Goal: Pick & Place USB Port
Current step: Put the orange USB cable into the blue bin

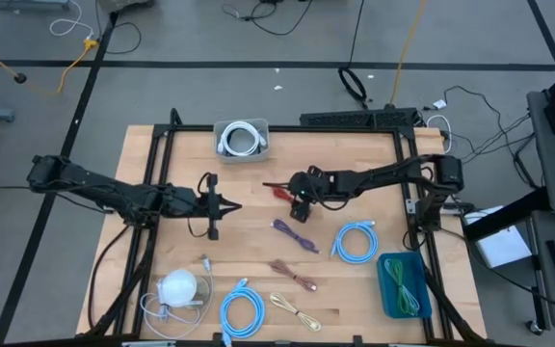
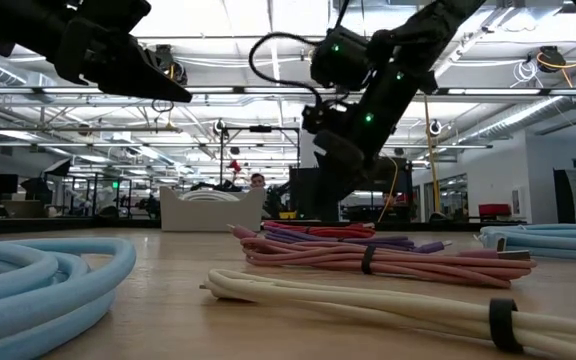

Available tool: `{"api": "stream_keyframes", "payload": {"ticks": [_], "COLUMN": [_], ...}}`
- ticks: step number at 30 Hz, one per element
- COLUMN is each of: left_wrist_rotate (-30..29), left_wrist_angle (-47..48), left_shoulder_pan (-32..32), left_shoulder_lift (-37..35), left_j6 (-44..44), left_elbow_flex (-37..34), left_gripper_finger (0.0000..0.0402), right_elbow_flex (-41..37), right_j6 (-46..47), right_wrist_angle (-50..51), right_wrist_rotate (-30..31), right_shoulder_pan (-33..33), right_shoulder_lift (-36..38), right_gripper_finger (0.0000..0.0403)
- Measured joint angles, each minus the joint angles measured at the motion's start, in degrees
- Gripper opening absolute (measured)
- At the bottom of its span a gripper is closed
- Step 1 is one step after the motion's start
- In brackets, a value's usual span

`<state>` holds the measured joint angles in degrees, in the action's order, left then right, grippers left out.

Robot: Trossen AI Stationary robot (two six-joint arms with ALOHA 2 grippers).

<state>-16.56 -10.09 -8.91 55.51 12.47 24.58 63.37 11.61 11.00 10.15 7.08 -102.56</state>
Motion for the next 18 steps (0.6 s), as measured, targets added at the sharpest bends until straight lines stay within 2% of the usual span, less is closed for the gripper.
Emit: {"api": "stream_keyframes", "payload": {"ticks": [6, 11, 15, 18], "left_wrist_rotate": [0.04, 0.02, 0.0, 0.0], "left_wrist_angle": [0.66, 0.85, 0.85, 0.84], "left_shoulder_pan": [0.0, 0.0, 0.0, 0.0], "left_shoulder_lift": [0.0, 0.0, 0.0, 0.0], "left_j6": [0.06, -0.18, -0.18, -0.16], "left_elbow_flex": [0.0, 0.0, 0.0, 0.0], "left_gripper_finger": [0.0003, 0.0018, 0.0016, 0.0004], "right_elbow_flex": [0.0, 0.21, 0.24, 0.22], "right_j6": [1.2, 1.22, 1.51, 2.55], "right_wrist_angle": [0.3, -0.69, -0.34, 0.73], "right_wrist_rotate": [-4.23, -4.45, -4.27, -1.36], "right_shoulder_pan": [0.85, 0.79, 0.37, -0.32], "right_shoulder_lift": [-3.48, -6.53, -7.66, -7.07], "right_gripper_finger": [0.0268, 0.024, 0.0186, 0.0115]}}
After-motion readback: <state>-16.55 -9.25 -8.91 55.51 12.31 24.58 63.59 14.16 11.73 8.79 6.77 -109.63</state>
